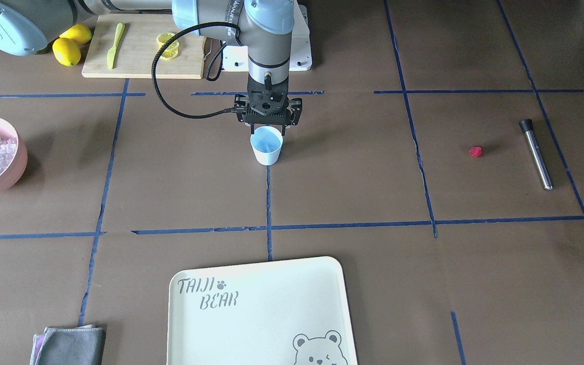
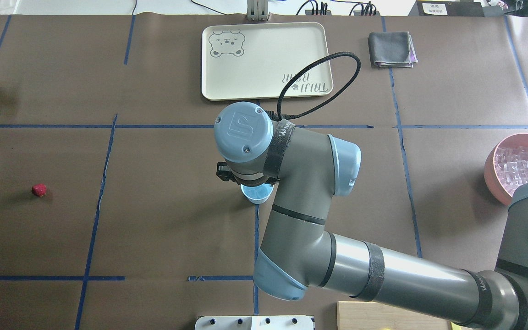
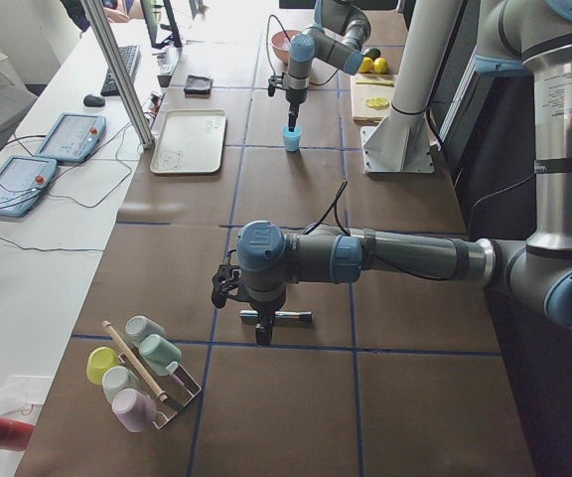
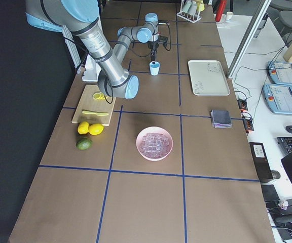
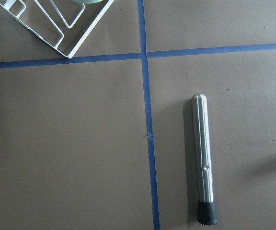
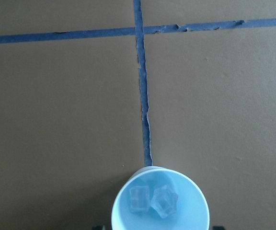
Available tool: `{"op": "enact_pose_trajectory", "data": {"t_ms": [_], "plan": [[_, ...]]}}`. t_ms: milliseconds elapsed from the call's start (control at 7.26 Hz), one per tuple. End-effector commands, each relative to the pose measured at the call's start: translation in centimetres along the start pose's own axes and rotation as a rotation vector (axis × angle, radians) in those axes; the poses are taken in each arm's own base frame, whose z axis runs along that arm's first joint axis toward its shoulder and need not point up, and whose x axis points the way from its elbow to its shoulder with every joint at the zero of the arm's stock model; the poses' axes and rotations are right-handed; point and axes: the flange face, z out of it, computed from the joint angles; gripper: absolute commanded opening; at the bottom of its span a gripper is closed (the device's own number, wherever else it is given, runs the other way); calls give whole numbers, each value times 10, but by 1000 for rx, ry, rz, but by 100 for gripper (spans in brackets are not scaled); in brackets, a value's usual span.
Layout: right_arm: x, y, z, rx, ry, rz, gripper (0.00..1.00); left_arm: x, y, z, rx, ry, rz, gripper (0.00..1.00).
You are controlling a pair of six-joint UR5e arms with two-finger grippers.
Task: Mash ice and strawberries in cup
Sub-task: 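Drop the cube into the cup and move the right gripper back to the bowl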
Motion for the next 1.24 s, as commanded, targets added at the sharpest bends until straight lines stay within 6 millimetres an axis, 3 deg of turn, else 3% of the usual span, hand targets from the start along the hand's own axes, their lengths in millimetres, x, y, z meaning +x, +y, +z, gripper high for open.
{"op": "enact_pose_trajectory", "data": {"t_ms": [0,138,275,551,826,1102], "plan": [[5,-6,-21,10,-31,-5,99,0,0,0,0,0,0,100],[27,-19,-22,18,-26,8,99,0,0,0,0,0,-1,100],[66,-34,-21,38,-10,-42,99,0,0,0,0,0,-1,100],[177,-76,-17,34,40,-190,99,-1,1,0,-2,0,-3,100],[320,-114,-40,-20,56,-304,99,0,0,-1,2,0,0,100],[454,-120,-46,-31,92,-402,99,0,0,-1,3,0,3,100]]}}
